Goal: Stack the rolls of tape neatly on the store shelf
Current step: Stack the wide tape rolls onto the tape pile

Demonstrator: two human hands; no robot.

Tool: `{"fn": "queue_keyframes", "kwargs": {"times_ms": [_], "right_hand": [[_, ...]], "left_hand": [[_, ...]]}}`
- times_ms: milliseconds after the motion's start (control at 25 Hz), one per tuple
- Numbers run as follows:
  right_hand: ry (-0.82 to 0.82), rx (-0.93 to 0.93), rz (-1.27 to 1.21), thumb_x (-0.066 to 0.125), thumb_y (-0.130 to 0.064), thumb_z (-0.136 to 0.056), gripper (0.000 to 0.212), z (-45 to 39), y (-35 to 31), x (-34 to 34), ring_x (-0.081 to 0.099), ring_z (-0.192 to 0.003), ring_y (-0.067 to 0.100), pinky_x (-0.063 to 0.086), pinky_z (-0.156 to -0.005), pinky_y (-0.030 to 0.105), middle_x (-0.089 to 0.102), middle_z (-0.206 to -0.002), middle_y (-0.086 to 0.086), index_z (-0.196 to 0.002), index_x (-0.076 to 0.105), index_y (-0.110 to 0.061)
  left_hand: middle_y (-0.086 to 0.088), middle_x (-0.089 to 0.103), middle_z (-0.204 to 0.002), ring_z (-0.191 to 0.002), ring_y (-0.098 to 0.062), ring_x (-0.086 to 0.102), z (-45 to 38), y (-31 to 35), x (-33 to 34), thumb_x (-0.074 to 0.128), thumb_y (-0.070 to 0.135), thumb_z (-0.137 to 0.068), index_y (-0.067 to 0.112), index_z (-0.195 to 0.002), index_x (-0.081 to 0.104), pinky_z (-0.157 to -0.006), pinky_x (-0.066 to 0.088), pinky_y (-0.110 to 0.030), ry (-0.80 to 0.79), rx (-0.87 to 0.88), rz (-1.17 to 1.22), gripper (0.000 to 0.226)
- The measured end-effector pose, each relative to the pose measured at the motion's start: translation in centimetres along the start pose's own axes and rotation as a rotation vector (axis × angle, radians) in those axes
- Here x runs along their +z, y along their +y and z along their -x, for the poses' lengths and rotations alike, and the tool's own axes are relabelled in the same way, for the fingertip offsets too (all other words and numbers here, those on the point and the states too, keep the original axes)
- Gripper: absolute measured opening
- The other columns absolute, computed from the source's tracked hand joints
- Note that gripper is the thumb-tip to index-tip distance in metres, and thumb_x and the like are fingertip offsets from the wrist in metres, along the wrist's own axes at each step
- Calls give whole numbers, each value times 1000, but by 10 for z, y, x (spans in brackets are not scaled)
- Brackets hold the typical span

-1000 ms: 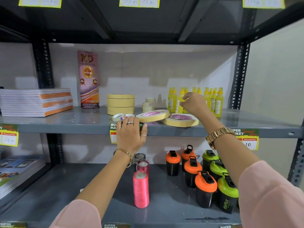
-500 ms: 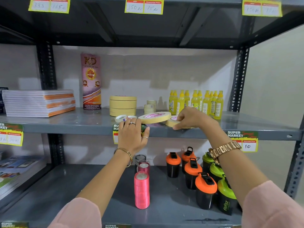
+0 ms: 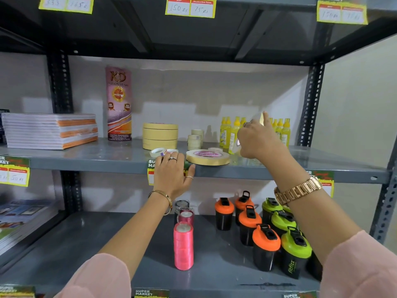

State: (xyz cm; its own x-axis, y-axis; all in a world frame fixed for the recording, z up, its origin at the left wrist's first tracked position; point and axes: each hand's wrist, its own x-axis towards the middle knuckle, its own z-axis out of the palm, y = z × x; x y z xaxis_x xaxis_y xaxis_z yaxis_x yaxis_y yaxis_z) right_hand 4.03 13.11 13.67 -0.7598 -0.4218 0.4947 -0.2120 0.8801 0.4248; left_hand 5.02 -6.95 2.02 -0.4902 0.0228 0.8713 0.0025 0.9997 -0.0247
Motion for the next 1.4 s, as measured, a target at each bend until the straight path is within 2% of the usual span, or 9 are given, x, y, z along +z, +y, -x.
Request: {"fn": "queue_keyframes", "kwargs": {"times_ms": [120,280,440,560,680,920,1000,1120,1400], "right_hand": [[116,44,-37,45,-10,-87,37,-2,2,-10,40,-131,32,6,-119,53,55,-130,13,-120,61,-14],[230,16,-341,47,-6,-82,51,-18,-5,-18,42,-129,32,23,-116,44,53,-134,14,-131,55,-20],[168,-81,-736,49,-6,-85,42,-53,-28,-18,52,-116,32,42,-89,32,58,-125,17,-125,58,-12],[125,-136,-868,49,-7,-89,33,-82,-48,-13,55,-111,29,35,-75,27,63,-121,14,-119,61,-8],[94,-178,-935,49,-5,-90,29,-109,-69,-11,55,-113,29,32,-75,23,64,-120,16,-116,63,-4],[54,-240,-944,48,0,-90,31,-152,-110,-12,55,-115,29,36,-75,27,63,-123,16,-118,62,-4],[44,-249,-933,48,0,-91,32,-162,-121,-13,54,-117,29,43,-84,33,62,-126,15,-119,61,-5],[27,-255,-903,47,0,-91,33,-174,-133,-6,53,-121,28,44,-96,33,60,-129,13,-121,60,-6],[14,-234,-930,47,-2,-90,36,-189,-144,3,52,-122,28,45,-97,33,59,-130,11,-121,62,-12]], "left_hand": [[-13,58,-66,-65,-32,54,-2,-7,1,35,39,-85,3,-71,54,-66,43,-43,1,15,37,43],[-14,60,-67,-65,-32,55,-2,-15,1,33,34,-86,2,-72,58,-60,43,-41,18,76,35,43],[-16,63,-75,-70,-34,57,3,-24,2,34,28,-86,1,-78,61,-60,41,-39,61,83,-6,39],[-16,64,-78,-70,-33,57,7,-42,-2,35,27,-87,0,-85,63,-65,33,-38,95,66,-32,39],[-15,61,-70,-62,-32,54,10,-66,-11,35,27,-87,1,-76,59,-63,31,-38,87,71,-73,37],[-13,56,-67,-58,-29,50,12,-97,-16,31,31,-89,2,-73,55,-58,43,-39,48,33,-23,40],[-13,55,-68,-59,-29,49,12,-97,-15,31,31,-89,2,-73,55,-58,42,-39,51,39,-29,40],[-13,56,-68,-59,-29,49,12,-96,-14,32,30,-88,1,-74,55,-58,41,-38,68,31,-25,40],[-13,57,-70,-60,-29,51,12,-94,-13,32,30,-88,1,-77,57,-58,41,-38,70,7,-21,40]]}}
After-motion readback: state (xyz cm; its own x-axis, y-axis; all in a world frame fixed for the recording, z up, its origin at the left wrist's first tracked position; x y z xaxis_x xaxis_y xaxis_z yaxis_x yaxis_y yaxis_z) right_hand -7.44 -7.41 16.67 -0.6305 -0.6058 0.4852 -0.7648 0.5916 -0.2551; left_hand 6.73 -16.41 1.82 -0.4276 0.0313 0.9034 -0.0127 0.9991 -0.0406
